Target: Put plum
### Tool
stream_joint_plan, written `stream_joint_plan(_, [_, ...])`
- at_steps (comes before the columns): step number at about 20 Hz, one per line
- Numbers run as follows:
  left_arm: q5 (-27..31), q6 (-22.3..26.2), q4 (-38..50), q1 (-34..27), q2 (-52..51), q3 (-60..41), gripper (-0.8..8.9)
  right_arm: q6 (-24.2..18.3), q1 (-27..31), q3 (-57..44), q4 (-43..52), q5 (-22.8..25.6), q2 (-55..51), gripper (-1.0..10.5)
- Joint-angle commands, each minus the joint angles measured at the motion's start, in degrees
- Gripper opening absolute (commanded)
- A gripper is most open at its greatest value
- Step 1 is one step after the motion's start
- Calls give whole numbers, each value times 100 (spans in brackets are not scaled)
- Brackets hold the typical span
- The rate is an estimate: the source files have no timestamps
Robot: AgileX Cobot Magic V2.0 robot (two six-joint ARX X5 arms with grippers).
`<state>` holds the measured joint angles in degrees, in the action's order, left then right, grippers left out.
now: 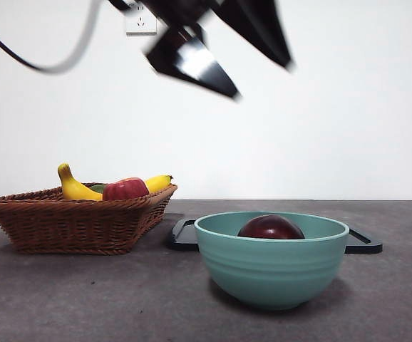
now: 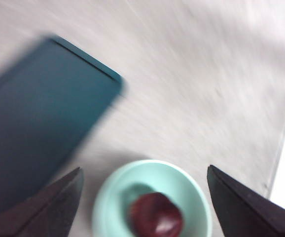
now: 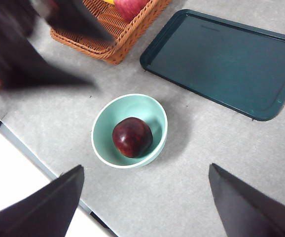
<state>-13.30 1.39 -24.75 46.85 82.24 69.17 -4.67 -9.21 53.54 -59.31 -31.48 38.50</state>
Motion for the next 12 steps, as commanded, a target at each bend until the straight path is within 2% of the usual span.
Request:
stream_joint_plan(1, [28, -81, -264, -328, -590, 138, 406, 17, -15, 98, 52, -4, 35, 406])
stream_joint_plan(5, [20, -61, -1029, -1182, -1637, 39, 406, 17, -15, 98, 55, -2, 37, 406])
stream_joint_plan(7, [-39, -59, -1176, -1561, -2179, -315, 406, 17, -15, 98, 55, -2, 39, 406])
stream_joint_plan(12, [-914, -402, -1165, -1821, -3539, -1878, 406, 17, -15, 96, 63, -2, 85, 406])
